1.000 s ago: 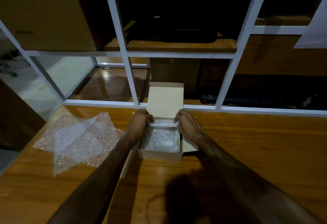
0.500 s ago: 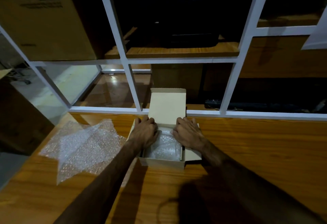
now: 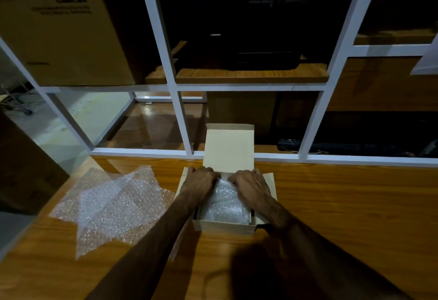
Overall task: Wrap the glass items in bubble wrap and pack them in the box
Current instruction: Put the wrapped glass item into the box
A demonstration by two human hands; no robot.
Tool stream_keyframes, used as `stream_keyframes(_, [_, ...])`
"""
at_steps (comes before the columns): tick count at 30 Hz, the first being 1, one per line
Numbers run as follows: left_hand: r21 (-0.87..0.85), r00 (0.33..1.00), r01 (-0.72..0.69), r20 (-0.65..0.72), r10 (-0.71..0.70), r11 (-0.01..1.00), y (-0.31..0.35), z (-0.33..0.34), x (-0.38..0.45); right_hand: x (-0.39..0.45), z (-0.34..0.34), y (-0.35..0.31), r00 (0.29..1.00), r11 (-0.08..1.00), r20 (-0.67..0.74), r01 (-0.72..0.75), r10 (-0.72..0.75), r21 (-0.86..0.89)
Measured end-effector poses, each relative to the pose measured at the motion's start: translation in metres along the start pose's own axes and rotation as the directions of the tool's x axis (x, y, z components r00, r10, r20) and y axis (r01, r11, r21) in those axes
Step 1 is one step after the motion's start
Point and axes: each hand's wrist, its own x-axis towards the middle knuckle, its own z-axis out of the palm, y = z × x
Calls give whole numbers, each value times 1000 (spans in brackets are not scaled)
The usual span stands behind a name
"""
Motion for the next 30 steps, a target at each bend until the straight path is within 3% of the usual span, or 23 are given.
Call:
stream_keyframes(20, [76, 999, 48, -30, -46, 996, -2, 11, 14, -3, -4, -20, 993, 971, -74, -108, 94, -211])
stream_keyframes(30, [137, 995, 7, -100, 6, 991, 3, 24, -16, -29, -8, -25, 996, 984, -43, -79, 73, -159])
